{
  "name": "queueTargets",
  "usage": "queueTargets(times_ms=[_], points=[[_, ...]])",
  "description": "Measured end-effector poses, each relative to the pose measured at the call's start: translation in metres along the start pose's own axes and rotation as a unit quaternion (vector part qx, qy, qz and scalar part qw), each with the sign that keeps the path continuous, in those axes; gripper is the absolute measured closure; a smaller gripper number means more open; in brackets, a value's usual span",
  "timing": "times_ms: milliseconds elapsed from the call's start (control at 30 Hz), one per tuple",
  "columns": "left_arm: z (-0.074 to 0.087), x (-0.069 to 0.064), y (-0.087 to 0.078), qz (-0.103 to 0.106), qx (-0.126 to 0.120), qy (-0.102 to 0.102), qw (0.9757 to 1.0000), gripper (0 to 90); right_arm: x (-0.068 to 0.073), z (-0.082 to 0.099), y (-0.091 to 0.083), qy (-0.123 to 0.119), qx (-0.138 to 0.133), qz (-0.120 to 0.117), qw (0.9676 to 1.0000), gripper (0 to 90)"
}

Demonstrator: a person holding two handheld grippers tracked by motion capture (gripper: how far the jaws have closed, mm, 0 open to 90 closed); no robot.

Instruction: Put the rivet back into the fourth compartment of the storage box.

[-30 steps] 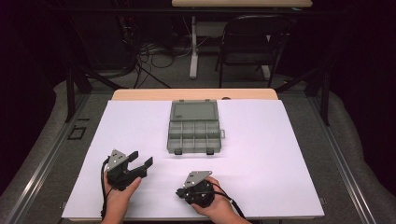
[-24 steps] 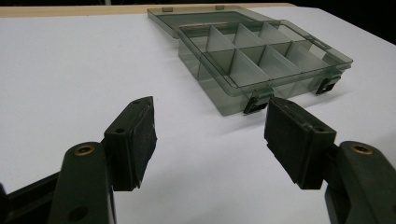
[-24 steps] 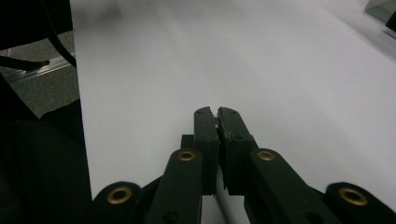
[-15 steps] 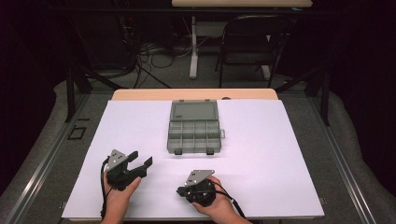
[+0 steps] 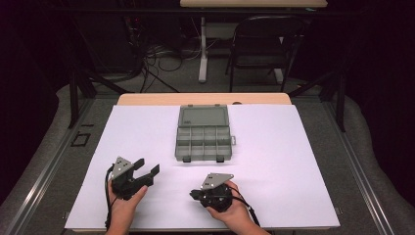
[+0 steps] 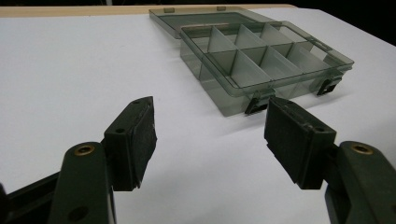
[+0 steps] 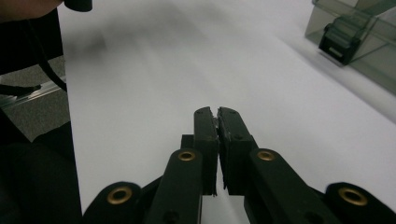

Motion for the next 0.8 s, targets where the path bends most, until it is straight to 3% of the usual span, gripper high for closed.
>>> queueTargets(times_ms=[333,367,433,800], points=[[0.000,0.000,0.001,0.001,0.002,0.002,1.0000,33.9,-0.012,-0.005,-0.014,0.004,-0.017,0.022,0.9996,86.7],[0.000,0.000,0.001,0.001,0.002,0.002,1.0000,34.0,-0.013,-0.005,-0.014,0.006,-0.029,0.029,0.9991,86.8],[0.000,0.001,0.000,0.001,0.001,0.001,1.0000,34.0,-0.016,-0.006,-0.018,0.005,-0.021,0.034,0.9992,86.7],[0.000,0.001,0.000,0.000,0.001,0.002,1.0000,33.9,-0.030,-0.009,-0.032,0.018,-0.039,0.057,0.9975,86.7]])
Point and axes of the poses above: each handheld gripper's, and its own axes: y roughly forward along the jaws, z roughly out of its underside, x roughly to its left, the point moved 2 cm from there along y, roughly forward along the jaws, and after that the axes turned 3 degrees about -z, right-handed, at the moved point
